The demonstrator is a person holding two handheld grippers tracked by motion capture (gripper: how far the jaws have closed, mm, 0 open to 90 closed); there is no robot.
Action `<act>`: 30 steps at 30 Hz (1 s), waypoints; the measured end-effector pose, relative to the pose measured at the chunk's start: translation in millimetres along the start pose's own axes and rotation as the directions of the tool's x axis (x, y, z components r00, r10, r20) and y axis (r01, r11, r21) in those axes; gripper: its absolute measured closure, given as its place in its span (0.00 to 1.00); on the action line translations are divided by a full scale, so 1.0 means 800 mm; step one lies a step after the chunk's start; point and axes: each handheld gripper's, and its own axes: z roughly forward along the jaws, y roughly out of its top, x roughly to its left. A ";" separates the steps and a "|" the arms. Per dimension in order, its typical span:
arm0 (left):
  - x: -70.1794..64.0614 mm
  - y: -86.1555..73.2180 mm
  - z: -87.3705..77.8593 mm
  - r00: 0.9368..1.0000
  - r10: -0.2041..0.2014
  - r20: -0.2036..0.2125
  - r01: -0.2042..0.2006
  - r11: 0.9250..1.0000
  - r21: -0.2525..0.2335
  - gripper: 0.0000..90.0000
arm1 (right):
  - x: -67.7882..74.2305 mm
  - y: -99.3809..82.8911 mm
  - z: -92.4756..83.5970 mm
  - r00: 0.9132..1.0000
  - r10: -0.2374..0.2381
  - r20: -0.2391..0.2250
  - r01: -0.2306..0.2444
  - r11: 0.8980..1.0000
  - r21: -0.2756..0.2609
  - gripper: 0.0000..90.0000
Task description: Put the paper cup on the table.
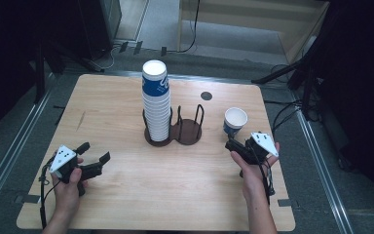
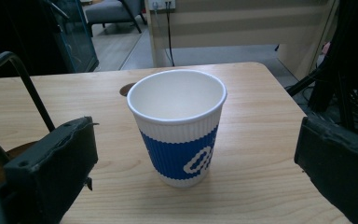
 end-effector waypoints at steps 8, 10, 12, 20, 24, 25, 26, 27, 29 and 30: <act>0.002 0.000 -0.001 1.000 -0.012 0.003 0.012 1.000 0.000 0.10 | -0.010 -0.011 -0.017 1.000 -0.006 -0.005 0.006 1.000 -0.005 0.00; 0.002 0.000 -0.001 1.000 -0.013 0.003 0.013 1.000 0.000 0.10 | -0.012 -0.013 -0.020 1.000 -0.013 -0.004 0.013 1.000 -0.004 0.00; 0.002 0.000 -0.001 1.000 -0.012 0.003 0.012 1.000 0.000 0.10 | -0.015 -0.016 -0.024 1.000 -0.019 -0.001 0.019 1.000 -0.006 0.00; 0.002 0.000 -0.001 1.000 -0.012 0.003 0.012 1.000 0.000 0.10 | -0.032 -0.029 -0.039 1.000 -0.013 0.013 0.013 1.000 -0.009 0.00; 0.002 0.000 -0.001 1.000 -0.017 0.002 0.017 1.000 -0.003 0.10 | -0.039 -0.037 -0.047 1.000 -0.028 0.004 0.029 0.999 -0.015 0.00; 0.002 0.000 -0.001 1.000 -0.019 0.002 0.019 1.000 -0.004 0.10 | -0.041 -0.039 -0.049 0.999 -0.032 0.005 0.032 0.999 -0.015 0.00; 0.002 0.000 -0.001 1.000 -0.020 0.002 0.020 1.000 -0.004 0.10 | -0.043 -0.041 -0.051 0.999 -0.034 0.006 0.034 0.999 -0.014 0.00; 0.002 0.000 -0.001 1.000 -0.020 0.002 0.020 1.000 -0.004 0.10 | -0.045 -0.043 -0.053 0.999 -0.040 0.006 0.040 0.999 -0.016 0.00; 0.002 0.000 -0.001 1.000 -0.020 0.002 0.020 1.000 -0.004 0.10 | -0.048 -0.046 -0.056 0.999 -0.033 0.006 0.033 0.999 -0.011 0.00; 0.002 0.000 -0.001 1.000 -0.019 0.001 0.019 1.000 -0.004 0.10 | -0.051 -0.049 -0.058 0.999 -0.039 0.008 0.039 0.999 -0.010 0.00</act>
